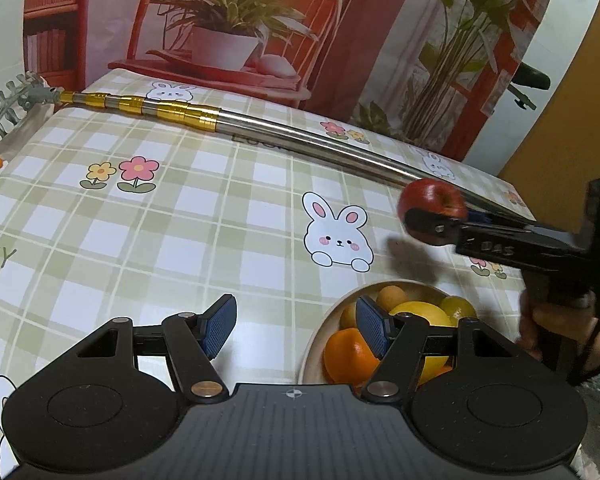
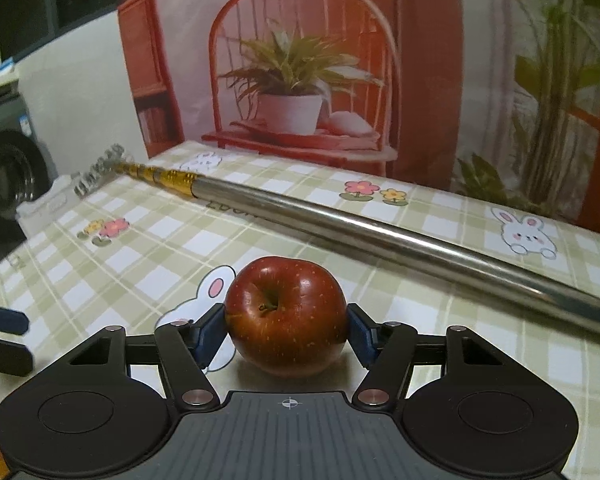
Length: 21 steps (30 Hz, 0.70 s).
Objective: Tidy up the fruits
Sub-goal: 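Lift the second apple and carry it over the plate with the right tool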
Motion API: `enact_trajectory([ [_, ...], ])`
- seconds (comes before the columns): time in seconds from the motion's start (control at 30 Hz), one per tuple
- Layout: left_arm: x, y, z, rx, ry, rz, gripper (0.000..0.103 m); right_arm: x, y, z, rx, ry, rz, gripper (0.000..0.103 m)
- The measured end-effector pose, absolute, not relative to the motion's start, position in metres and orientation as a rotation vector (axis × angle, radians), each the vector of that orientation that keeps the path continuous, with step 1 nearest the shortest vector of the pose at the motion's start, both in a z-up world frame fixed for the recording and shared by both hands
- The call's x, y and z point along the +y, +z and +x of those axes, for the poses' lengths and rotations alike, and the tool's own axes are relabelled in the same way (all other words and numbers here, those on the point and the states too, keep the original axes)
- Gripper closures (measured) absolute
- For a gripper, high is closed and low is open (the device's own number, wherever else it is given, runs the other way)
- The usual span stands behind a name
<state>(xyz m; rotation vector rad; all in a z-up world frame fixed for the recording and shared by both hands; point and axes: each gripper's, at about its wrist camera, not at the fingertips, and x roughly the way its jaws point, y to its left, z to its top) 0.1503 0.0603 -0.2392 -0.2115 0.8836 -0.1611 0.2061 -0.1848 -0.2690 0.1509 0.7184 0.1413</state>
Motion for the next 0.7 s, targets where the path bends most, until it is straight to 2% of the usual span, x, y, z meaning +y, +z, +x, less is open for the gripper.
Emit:
enact_trajectory([
  [0.3,0.057,-0.233,0.143,0.88,-0.169,-0.221,0.035,-0.192,-0.233,0.159,0.628,0.132,0.231,0.044],
  [0.7,0.045,-0.221,0.122,0.86,-0.188,-0.199,0.035,-0.168,-0.217,0.089,0.668,0.157,0.287,0.043],
])
